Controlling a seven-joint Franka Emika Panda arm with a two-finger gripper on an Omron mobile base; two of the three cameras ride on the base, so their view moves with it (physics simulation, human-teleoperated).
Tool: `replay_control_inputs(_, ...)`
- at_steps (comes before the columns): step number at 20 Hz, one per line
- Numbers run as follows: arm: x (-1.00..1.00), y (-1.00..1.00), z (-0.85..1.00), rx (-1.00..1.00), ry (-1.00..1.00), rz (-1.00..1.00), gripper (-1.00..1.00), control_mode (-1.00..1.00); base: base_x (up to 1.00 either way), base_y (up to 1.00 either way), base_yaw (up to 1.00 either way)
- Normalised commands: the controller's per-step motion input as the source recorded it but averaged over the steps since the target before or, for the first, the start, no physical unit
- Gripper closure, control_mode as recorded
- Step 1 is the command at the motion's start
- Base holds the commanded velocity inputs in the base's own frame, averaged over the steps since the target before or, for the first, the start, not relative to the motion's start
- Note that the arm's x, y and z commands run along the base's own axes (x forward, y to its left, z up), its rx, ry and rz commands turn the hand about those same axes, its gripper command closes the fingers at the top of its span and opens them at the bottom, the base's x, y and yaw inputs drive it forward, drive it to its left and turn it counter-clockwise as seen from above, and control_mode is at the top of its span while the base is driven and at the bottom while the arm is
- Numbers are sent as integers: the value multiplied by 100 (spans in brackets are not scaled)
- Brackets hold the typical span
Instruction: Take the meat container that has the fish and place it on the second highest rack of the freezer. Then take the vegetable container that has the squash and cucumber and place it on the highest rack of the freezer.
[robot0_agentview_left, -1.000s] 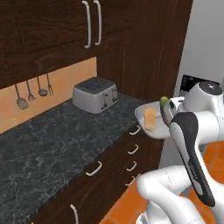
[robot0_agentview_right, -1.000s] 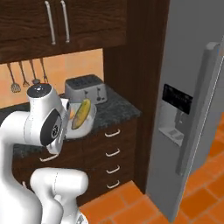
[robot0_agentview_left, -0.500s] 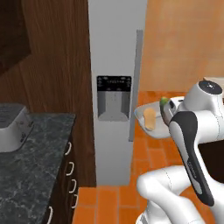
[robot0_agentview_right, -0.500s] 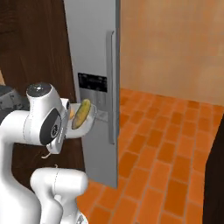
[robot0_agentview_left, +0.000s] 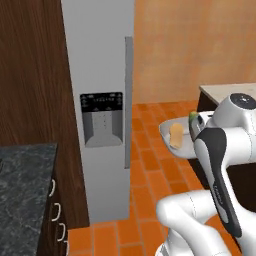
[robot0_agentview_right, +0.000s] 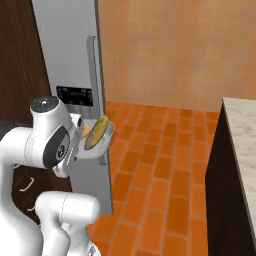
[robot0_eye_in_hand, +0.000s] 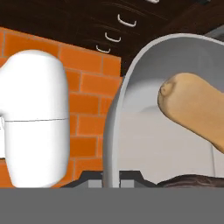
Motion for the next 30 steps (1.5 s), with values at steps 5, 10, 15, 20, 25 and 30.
replay_control_inputs(5,0,0,0,0,0,0,100,100,60,-48,0)
replay_control_inputs(10,0,0,0,0,0,0,100,100,61,-30,-1)
replay_control_inputs(15,0,0,0,0,0,0,100,100,57,-23,0)
replay_control_inputs(20,0,0,0,0,0,0,100,100,51,-25,0)
replay_control_inputs(25,0,0,0,0,0,0,100,100,51,-32,0)
replay_control_inputs(30,0,0,0,0,0,0,100,100,49,-48,0)
